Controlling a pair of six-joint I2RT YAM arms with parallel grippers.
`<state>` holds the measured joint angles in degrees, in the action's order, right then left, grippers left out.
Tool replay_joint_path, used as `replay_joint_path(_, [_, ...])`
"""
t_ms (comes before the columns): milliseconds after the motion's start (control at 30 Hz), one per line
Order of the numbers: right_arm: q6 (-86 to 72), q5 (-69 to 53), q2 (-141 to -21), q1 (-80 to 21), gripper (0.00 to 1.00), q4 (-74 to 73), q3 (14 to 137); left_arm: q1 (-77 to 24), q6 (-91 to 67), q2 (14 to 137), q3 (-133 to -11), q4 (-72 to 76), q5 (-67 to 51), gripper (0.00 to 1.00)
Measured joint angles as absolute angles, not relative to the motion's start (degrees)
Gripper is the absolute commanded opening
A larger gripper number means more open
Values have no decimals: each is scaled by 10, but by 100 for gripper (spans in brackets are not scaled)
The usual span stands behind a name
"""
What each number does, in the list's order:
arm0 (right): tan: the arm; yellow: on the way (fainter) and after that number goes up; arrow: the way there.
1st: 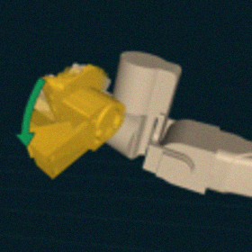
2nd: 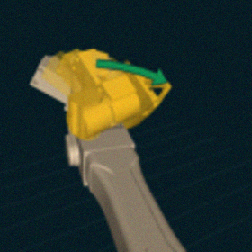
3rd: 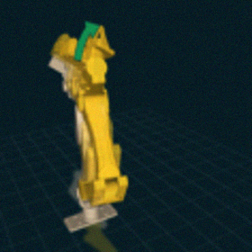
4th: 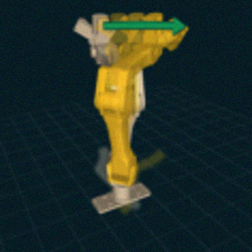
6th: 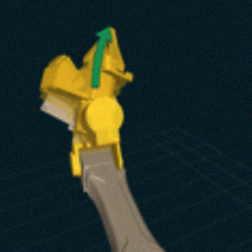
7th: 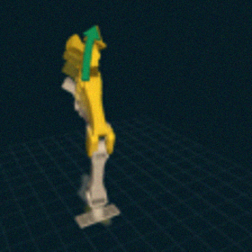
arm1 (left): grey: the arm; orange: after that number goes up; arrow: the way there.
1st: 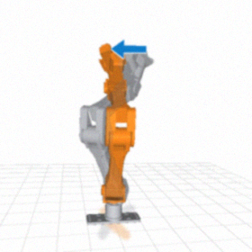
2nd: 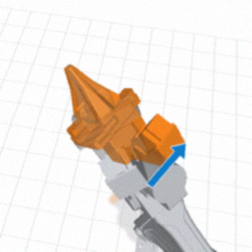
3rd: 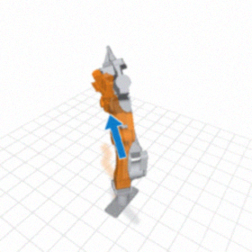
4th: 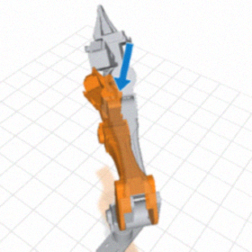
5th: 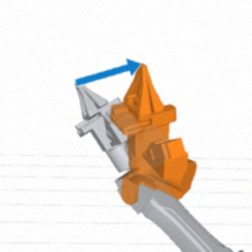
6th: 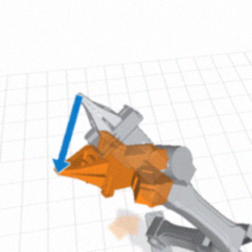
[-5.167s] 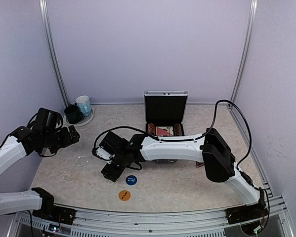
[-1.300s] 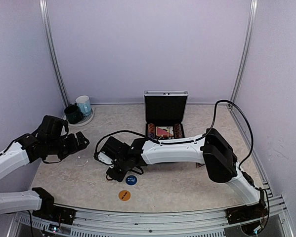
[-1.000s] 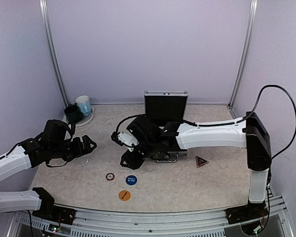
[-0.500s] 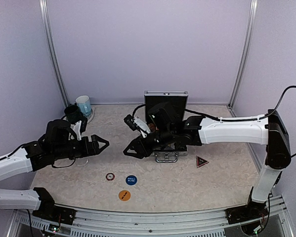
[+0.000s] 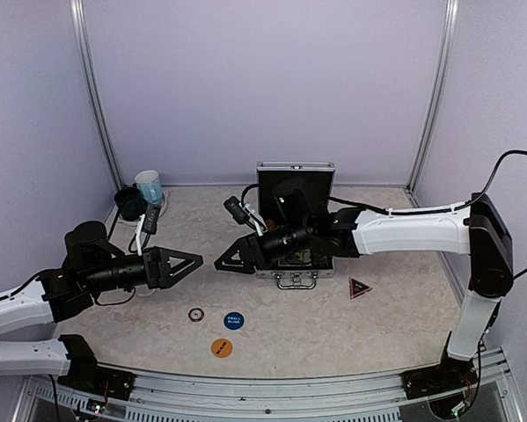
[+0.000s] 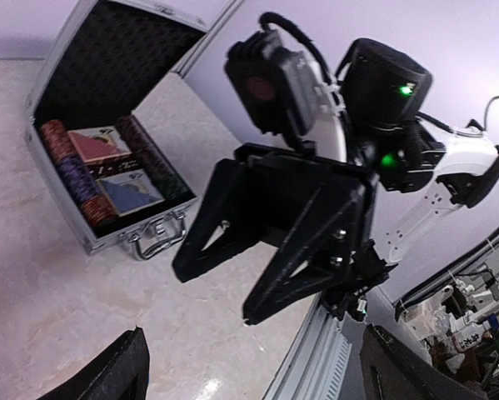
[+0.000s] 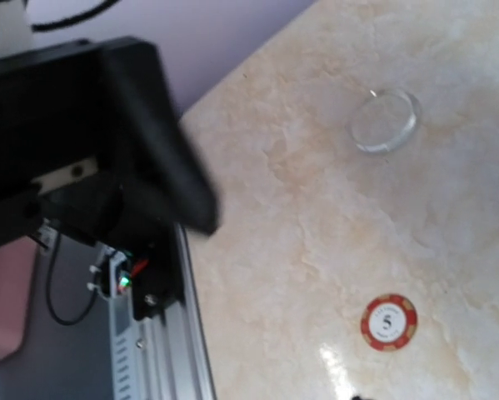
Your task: Pack up texas hold em set
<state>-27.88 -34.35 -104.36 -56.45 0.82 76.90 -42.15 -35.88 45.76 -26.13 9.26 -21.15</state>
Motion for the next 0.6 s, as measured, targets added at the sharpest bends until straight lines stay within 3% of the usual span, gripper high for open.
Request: replay_joint_path(600, [-305, -433, -1035, -561, 52, 125, 751, -474, -384, 502, -258, 212, -301, 83])
